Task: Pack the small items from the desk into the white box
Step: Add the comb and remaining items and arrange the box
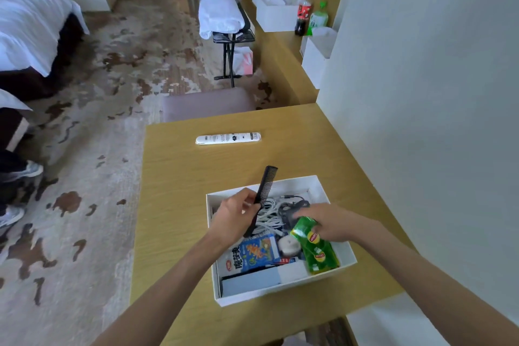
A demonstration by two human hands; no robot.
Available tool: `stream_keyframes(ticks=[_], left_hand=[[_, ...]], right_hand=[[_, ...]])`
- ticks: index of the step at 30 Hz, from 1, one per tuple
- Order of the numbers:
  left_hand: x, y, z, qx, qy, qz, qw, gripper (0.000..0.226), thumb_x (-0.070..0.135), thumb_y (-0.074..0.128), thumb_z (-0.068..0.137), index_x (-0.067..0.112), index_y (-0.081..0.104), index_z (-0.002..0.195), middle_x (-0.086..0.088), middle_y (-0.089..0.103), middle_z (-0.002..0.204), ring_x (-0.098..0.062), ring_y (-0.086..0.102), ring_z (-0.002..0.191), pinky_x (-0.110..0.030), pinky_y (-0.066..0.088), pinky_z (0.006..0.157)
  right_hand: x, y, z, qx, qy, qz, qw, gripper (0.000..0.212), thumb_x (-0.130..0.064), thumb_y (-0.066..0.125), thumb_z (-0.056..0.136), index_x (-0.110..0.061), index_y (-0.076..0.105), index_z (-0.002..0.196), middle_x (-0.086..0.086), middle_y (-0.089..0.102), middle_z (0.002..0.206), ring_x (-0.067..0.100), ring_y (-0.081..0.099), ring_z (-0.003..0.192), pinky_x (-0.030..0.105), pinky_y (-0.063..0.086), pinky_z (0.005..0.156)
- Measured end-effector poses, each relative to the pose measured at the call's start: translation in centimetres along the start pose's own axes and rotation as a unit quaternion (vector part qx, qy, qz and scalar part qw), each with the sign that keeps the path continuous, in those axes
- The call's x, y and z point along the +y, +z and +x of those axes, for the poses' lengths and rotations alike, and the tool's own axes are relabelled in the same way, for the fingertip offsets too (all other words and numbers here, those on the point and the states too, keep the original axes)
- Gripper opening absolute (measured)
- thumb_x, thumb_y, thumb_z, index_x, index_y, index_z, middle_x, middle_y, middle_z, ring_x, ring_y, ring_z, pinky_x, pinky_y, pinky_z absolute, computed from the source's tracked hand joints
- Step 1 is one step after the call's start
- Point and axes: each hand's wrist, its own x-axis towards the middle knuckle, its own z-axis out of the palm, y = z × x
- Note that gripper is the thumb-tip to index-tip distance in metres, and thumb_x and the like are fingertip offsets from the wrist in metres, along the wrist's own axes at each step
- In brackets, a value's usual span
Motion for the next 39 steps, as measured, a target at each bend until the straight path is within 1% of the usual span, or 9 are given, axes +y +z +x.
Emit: stream_keyframes(ticks=[5, 9, 13, 16, 18, 21, 27, 35, 39], left_hand=[[0.3, 1.3, -0.4, 0.012, -0.049, 0.042, 0.998, 0.013, 0.028, 0.062, 0.088, 0.021, 0.062, 0.099, 0.006, 0.07, 0.092, -0.014, 0.067, 0.084, -0.031, 0.055, 0.072], [1.6, 2.2, -0.6, -0.002, -0.049, 0.052, 0.997, 0.007, 0.025, 0.061, 0.089, 0.024, 0.061, 0.096, 0.01, 0.067, 0.087, -0.006, 0.062, 0.078, -0.008, 0.044, 0.06], [2.2, 2.8, -1.4, -0.007, -0.03, 0.11, 0.993, 0.019, 0.021, 0.061, 0.09, 0.022, 0.066, 0.108, 0.007, 0.066, 0.085, -0.008, 0.057, 0.074, -0.008, 0.038, 0.057], [2.3, 3.7, -2.3, -0.05, -0.048, 0.139, 0.988, 0.024, 0.018, 0.055, 0.093, 0.026, 0.065, 0.113, 0.005, 0.064, 0.085, -0.017, 0.059, 0.07, -0.019, 0.042, 0.056], [2.3, 4.6, -3.1, -0.092, -0.055, 0.155, 0.982, 0.025, 0.017, 0.053, 0.093, 0.026, 0.064, 0.113, 0.001, 0.064, 0.088, -0.02, 0.059, 0.076, -0.027, 0.041, 0.062], [2.0, 5.5, -4.2, -0.141, -0.044, 0.204, 0.968, 0.024, 0.019, 0.052, 0.093, 0.025, 0.062, 0.113, -0.002, 0.067, 0.1, -0.019, 0.06, 0.086, -0.029, 0.042, 0.067], [1.4, 5.7, -5.5, -0.183, -0.051, 0.36, 0.913, 0.024, 0.021, 0.054, 0.09, 0.027, 0.061, 0.113, -0.008, 0.066, 0.1, -0.026, 0.061, 0.09, -0.033, 0.044, 0.069], [0.4, 2.7, -7.0, -0.044, -0.113, 0.278, 0.953, 0.015, 0.024, 0.045, 0.093, 0.019, 0.058, 0.097, 0.0, 0.068, 0.097, -0.022, 0.062, 0.086, -0.031, 0.048, 0.068], [0.0, 2.0, -6.0, -0.026, -0.144, 0.206, 0.968, 0.018, 0.03, 0.045, 0.096, 0.021, 0.06, 0.103, -0.001, 0.069, 0.104, -0.021, 0.064, 0.088, -0.038, 0.054, 0.079]], right_hand=[[0.3, 2.4, -0.2, -0.04, -0.019, -0.134, 0.99, 0.012, -0.016, 0.056, 0.092, -0.013, 0.062, 0.102, 0.006, 0.064, 0.106, 0.022, 0.058, 0.095, 0.034, 0.051, 0.078], [1.1, 3.4, -0.1, 0.02, -0.063, -0.334, 0.94, 0.028, -0.023, 0.056, 0.092, -0.008, 0.061, 0.115, 0.014, 0.057, 0.119, 0.029, 0.046, 0.116, 0.044, 0.042, 0.094], [1.4, 1.1, -0.2, 0.177, -0.075, -0.01, 0.981, 0.049, -0.043, 0.059, 0.09, -0.016, 0.05, 0.13, 0.0, 0.058, 0.116, 0.019, 0.057, 0.106, 0.031, 0.047, 0.08], [1.5, -0.6, 0.0, 0.166, -0.063, 0.225, 0.958, 0.071, -0.044, 0.068, 0.086, -0.022, 0.034, 0.144, -0.006, 0.059, 0.12, 0.01, 0.062, 0.089, 0.023, 0.045, 0.072], [1.9, -0.6, 0.2, 0.084, -0.093, 0.229, 0.965, 0.051, -0.033, 0.066, 0.09, -0.02, 0.047, 0.136, -0.007, 0.066, 0.118, 0.006, 0.062, 0.09, 0.017, 0.044, 0.071], [2.2, 1.0, 0.4, -0.006, -0.142, 0.168, 0.976, 0.011, -0.027, 0.06, 0.095, -0.021, 0.067, 0.101, -0.014, 0.069, 0.077, -0.003, 0.059, 0.06, 0.013, 0.039, 0.052], [0.3, 4.9, 1.4, 0.009, -0.149, 0.025, 0.989, 0.022, -0.034, 0.057, 0.095, -0.018, 0.069, 0.105, 0.004, 0.072, 0.096, 0.02, 0.067, 0.08, 0.039, 0.056, 0.073], [1.0, 4.4, 3.0, 0.016, -0.159, 0.032, 0.987, 0.022, -0.03, 0.059, 0.093, -0.022, 0.067, 0.112, -0.005, 0.069, 0.106, 0.01, 0.064, 0.09, 0.032, 0.056, 0.079], [1.1, 3.0, 4.0, 0.031, -0.153, 0.064, 0.986, 0.014, -0.026, 0.059, 0.093, -0.025, 0.066, 0.105, -0.012, 0.068, 0.096, -0.006, 0.061, 0.069, 0.015, 0.046, 0.059]])
